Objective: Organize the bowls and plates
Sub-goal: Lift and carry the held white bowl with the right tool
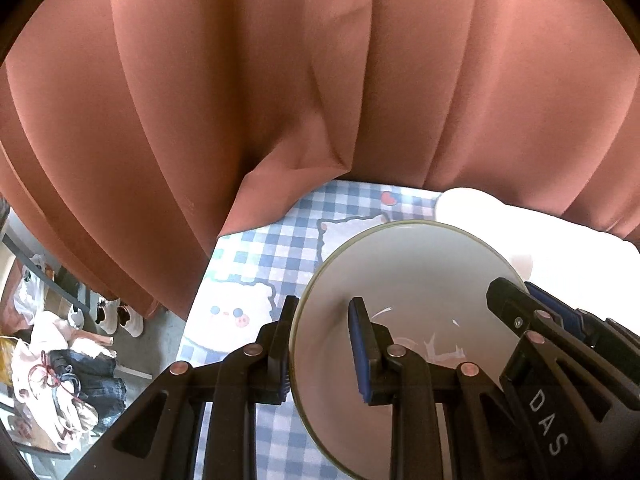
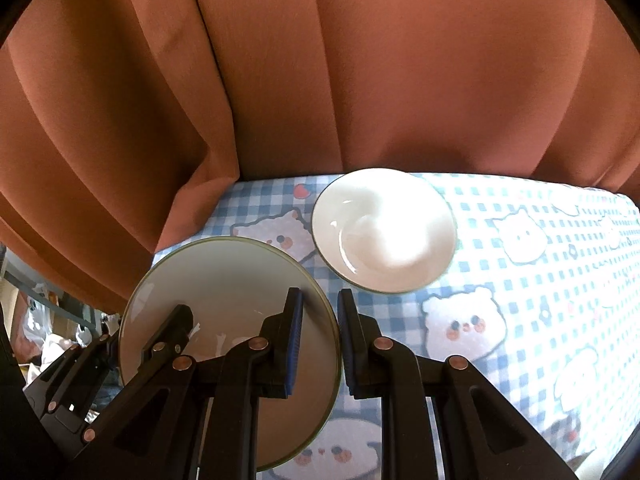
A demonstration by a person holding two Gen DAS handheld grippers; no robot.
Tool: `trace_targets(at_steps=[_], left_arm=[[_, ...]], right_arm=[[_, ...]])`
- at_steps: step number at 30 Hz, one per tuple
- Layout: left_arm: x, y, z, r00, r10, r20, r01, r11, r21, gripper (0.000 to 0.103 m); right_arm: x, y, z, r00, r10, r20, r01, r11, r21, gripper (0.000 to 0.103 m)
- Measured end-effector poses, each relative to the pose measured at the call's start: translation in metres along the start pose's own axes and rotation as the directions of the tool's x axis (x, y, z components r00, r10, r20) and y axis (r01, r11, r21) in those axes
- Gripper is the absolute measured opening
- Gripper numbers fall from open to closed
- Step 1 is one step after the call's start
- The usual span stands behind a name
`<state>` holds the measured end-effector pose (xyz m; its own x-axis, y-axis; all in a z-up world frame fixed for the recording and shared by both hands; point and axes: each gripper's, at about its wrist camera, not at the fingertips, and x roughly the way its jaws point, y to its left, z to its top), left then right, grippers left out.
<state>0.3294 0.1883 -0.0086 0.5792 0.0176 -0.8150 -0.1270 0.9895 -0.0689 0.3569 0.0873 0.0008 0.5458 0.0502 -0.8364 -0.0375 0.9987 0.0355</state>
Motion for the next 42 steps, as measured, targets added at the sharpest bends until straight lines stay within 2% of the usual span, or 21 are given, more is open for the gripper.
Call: trace_targets(at_steps=[10,20,26,42], left_arm=[[-0.053,-0.023,-0.022,0.999,-0.023,0.046,0.023,1.000,0.015,0.023],[-0.098,-0.064,-0.048,0.995,-0.019,0.095,0.018,1.000,0.021,0.023],[-0.119,-0.097,-0.065,0.995,0.013,0.101,-0.015,1.000,0.022,0.023],[-0.147,-0.179,-0.111,0.993,0.056,0.104,-0.052,0.998,-0.042,0.023]], right_arm=[[-0.056,-0.019,-0.021,0.999,-0.009,0.050,0.008,1.000,0.020,0.021],[-0.110,-0.061,-0.049,0.994,-0.009,0.105,0.007,1.000,0.022,0.021],[-0.123,-0.092,-0.062,0.994,0.036,0.106,-0.038,0.999,0.016,0.021],[-0.159,-0.188,-0.092,0.990,0.083,0.111,-0.078,0.996,-0.051,0.021]])
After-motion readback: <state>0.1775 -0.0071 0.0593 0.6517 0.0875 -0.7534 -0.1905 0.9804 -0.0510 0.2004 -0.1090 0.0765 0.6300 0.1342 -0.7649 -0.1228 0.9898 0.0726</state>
